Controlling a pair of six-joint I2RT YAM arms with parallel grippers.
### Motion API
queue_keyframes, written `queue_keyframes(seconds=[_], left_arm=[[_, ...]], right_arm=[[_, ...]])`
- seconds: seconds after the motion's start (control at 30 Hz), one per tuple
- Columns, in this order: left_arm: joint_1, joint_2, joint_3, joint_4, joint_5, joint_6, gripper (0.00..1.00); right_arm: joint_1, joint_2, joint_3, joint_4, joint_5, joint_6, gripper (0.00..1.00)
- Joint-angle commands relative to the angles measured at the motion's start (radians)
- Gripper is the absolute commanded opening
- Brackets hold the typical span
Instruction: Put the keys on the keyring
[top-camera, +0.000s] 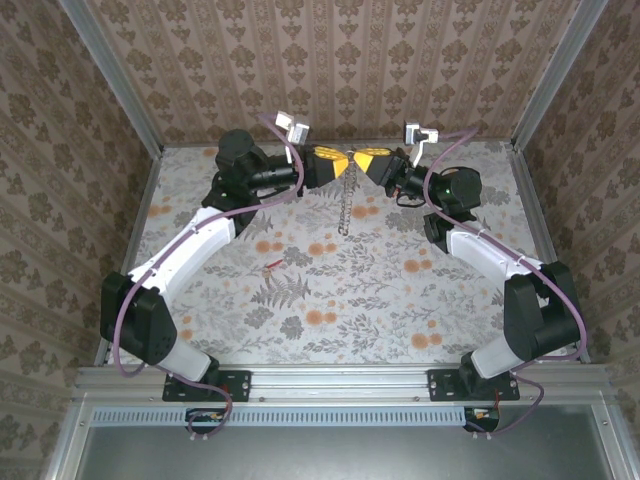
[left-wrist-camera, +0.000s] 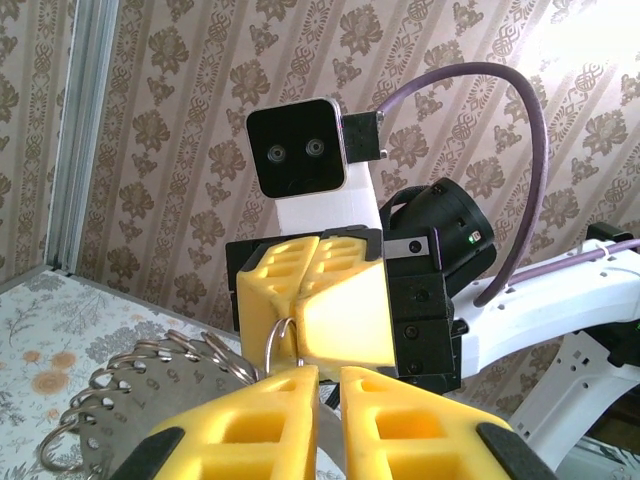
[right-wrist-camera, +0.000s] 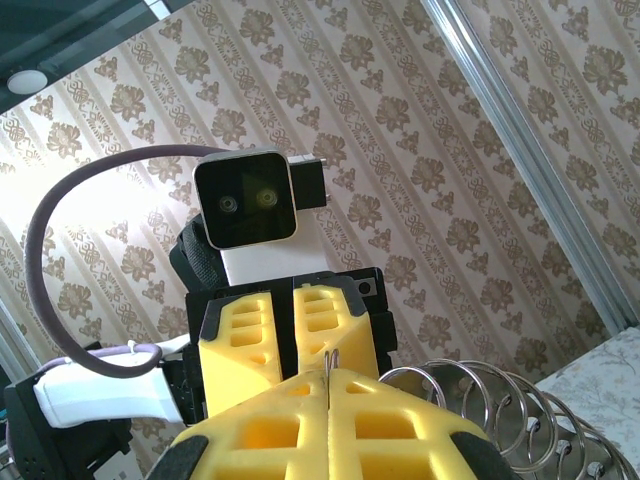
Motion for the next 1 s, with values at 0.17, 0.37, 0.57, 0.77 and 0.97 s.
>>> queue_keyframes(seconds=[0.17,0.37,0.57,0.77,0.97], left_arm=[[-0.003,0.011,0.020,0.048,-0.002,-0.017,0.18],[0.010,0.022,0.004,0.135,0.012,-0.087,0.26],[0.064,0.056,-0.040,0.405,0.005,-0.308,0.32],[0.107,0.081,-0.055,0.494,0.006,-0.396,0.34],[0.092,0.100,-0.041,0.496,0.035,-0.405,0.36]], right_arm=[[0.011,-0.028,0.023,0.066,0.022,-0.004,0.00],[0.012,-0.026,0.024,0.056,0.022,-0.009,0.00],[0.010,-0.035,0.020,0.027,0.031,-0.036,0.00],[0.008,-0.038,0.023,0.012,0.036,-0.047,0.00],[0.010,-0.033,0.035,0.009,0.038,-0.045,0.00]])
